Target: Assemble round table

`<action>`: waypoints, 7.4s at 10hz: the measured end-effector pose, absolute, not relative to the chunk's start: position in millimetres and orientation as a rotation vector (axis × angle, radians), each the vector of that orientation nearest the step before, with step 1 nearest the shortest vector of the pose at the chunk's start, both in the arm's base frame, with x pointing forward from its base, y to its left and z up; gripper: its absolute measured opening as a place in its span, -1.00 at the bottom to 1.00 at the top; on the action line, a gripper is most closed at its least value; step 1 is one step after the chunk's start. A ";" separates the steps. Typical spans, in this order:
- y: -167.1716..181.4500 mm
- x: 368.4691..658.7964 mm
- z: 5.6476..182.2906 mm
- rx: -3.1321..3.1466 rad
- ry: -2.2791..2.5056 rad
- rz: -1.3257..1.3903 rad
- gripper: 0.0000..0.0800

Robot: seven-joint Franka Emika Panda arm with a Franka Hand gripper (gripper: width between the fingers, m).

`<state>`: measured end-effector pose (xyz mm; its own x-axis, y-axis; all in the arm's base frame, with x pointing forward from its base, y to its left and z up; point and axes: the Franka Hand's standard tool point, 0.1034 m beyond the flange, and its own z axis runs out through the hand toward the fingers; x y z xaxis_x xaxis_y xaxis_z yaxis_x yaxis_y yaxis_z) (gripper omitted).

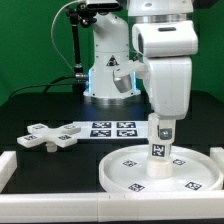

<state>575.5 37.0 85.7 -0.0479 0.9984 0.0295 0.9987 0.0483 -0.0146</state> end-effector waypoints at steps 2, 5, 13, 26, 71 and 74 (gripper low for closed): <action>35.6 574.8 84.1 -2.009 -2.391 0.007 0.62; 34.4 574.3 83.5 -1.946 -2.446 0.015 0.62; 31.8 570.2 82.0 -2.064 -2.330 0.037 0.03; 28.6 562.0 80.4 -2.959 -0.926 0.073 0.03; 37.7 566.8 75.5 -2.681 -1.441 -0.050 0.62; 39.5 570.1 76.5 -2.505 -1.797 -0.065 0.62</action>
Offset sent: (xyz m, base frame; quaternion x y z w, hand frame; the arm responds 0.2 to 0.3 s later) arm -0.0017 0.0044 -0.0011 0.0048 -0.0017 -0.1168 0.9931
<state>570.1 39.5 76.5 0.3204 0.9448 0.0679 0.9473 -0.3196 -0.0220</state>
